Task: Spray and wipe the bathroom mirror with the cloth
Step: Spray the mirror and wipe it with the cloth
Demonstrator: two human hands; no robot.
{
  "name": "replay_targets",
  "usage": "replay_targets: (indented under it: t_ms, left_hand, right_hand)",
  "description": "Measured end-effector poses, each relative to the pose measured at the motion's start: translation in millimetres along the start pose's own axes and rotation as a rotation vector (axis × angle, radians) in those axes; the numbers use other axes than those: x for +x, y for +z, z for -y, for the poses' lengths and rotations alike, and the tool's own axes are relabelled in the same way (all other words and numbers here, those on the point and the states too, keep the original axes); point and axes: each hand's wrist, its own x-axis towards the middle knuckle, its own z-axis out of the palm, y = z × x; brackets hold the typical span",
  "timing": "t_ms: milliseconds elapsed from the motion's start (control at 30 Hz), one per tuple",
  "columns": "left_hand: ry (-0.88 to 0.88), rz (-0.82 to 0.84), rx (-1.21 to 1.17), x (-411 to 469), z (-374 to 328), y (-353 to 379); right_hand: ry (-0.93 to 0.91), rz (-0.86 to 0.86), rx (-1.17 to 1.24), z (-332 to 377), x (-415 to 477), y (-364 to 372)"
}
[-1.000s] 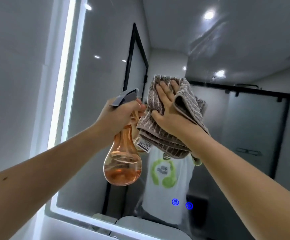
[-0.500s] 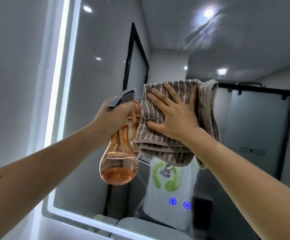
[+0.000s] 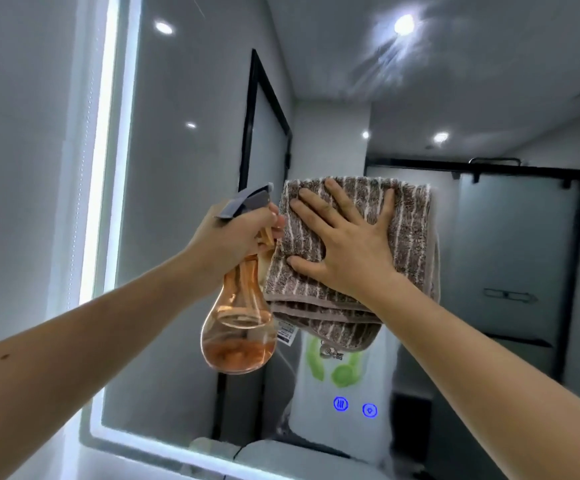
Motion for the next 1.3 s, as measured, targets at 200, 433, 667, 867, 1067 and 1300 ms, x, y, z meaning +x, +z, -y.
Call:
replay_targets:
  t_ms: [200,433,667,867,1067,1300]
  left_hand:
    - [0.076,0.006,0.059,8.9,-16.8,13.2]
    - [-0.003,0.032,-0.045,-15.8,8.6,53.4]
    - [-0.085,0.076,-0.048,-13.9,15.5,98.4]
    - [-0.069,0.025,-0.154,-47.0,24.6,130.6]
    - [-0.107,0.028,-0.174,-86.0,56.7,131.9]
    - [-0.221,0.009,-0.082,-132.2,110.4,109.5]
  right_hand:
    - [-0.044,-0.008,-0.035,-16.5,6.6,-5.5]
    - [0.085,-0.054,-0.021,-64.6,-30.3,-9.0]
    - [0.187,-0.062,-0.038,-116.4,-75.4,-8.6]
    - [0.274,-0.041,0.009,-114.9,-111.5,5.2]
    - [0.316,0.0,0.088,-86.2,-166.4,29.5]
    - [0.327,-0.015,0.115,-48.9,-210.1,62.8]
